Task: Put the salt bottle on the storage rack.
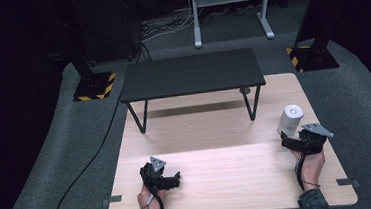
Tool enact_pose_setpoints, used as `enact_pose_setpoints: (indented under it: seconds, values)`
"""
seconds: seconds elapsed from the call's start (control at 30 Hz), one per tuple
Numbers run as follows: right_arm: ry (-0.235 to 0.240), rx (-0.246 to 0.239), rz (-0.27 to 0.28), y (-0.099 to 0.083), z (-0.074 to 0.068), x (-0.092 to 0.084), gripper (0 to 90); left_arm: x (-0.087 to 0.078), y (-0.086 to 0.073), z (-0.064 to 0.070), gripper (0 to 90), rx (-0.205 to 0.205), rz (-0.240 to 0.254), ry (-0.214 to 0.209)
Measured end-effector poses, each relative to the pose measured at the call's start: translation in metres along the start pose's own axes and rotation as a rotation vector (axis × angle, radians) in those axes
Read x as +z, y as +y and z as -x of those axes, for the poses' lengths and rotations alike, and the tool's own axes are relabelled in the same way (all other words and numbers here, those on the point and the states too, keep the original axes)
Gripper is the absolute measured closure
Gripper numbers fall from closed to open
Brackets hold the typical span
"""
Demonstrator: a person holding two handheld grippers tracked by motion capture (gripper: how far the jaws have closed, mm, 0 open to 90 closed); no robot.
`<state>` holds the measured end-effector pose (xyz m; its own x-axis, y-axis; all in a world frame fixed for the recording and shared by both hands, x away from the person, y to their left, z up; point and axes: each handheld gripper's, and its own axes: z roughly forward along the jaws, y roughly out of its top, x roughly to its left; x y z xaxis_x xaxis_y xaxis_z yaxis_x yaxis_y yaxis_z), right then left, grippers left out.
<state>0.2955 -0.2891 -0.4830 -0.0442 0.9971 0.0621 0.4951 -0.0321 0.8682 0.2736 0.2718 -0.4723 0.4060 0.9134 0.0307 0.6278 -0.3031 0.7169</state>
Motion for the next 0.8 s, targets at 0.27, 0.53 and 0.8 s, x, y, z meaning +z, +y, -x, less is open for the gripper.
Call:
enact_pose_setpoints:
  seconds: [0.27, 0.53, 0.8]
  values:
    - [0.000, 0.004, -0.002, 0.007, -0.001, 0.013, 0.0, 0.000, 0.000, 0.000, 0.2, 0.000, 0.000, 0.000]
    - [0.006, 0.006, 0.005, 0.012, 0.000, 0.033, 0.0, 0.000, 0.000, 0.000, 0.3, 0.000, 0.000, -0.001]
    - [0.010, 0.025, 0.011, 0.016, -0.001, 0.046, 8.3, 0.000, 0.000, 0.000, 0.3, -0.001, 0.000, -0.001]
